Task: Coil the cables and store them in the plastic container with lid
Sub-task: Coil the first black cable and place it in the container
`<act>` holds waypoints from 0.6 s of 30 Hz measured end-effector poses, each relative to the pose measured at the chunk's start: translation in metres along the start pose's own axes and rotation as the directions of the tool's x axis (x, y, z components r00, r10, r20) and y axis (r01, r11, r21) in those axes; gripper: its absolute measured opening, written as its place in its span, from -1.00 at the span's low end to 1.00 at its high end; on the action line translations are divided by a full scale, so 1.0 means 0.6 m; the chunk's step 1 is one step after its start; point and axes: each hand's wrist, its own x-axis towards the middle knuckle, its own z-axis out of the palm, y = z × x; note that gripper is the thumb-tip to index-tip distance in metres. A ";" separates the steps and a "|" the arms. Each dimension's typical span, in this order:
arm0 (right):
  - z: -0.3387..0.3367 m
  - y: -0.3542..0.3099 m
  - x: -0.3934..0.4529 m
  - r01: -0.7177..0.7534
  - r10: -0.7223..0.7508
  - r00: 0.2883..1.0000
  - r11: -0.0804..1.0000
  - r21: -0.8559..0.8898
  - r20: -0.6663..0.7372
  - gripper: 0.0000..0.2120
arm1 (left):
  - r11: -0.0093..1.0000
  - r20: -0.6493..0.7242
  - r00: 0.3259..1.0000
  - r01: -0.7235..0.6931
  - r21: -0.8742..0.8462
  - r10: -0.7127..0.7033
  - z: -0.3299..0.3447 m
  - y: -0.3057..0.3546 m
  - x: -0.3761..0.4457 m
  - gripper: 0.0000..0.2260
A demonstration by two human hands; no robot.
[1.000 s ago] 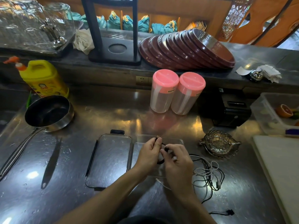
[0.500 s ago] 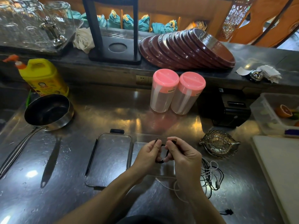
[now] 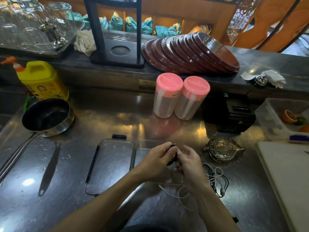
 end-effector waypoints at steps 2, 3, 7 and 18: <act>-0.003 -0.001 -0.004 -0.039 0.039 0.998 0.999 -0.006 0.044 -0.83 | 0.999 -0.021 1.000 -0.001 0.038 0.002 -0.005 -0.003 0.006 -0.71; -0.002 -0.001 -0.007 -0.052 0.053 0.996 0.999 -0.007 0.068 -0.84 | 0.999 -0.033 0.999 0.006 0.051 -0.004 -0.007 -0.006 0.008 -0.70; 0.007 0.005 -0.014 -0.079 0.065 0.987 0.993 0.091 0.147 -0.85 | 0.992 -0.107 0.994 0.035 0.117 -0.022 -0.009 -0.021 0.017 -0.70; 0.009 0.012 -0.033 -0.048 -0.006 0.968 0.977 0.207 0.252 -0.83 | 0.964 -0.252 0.958 0.189 0.187 -0.139 -0.013 -0.031 0.028 -0.69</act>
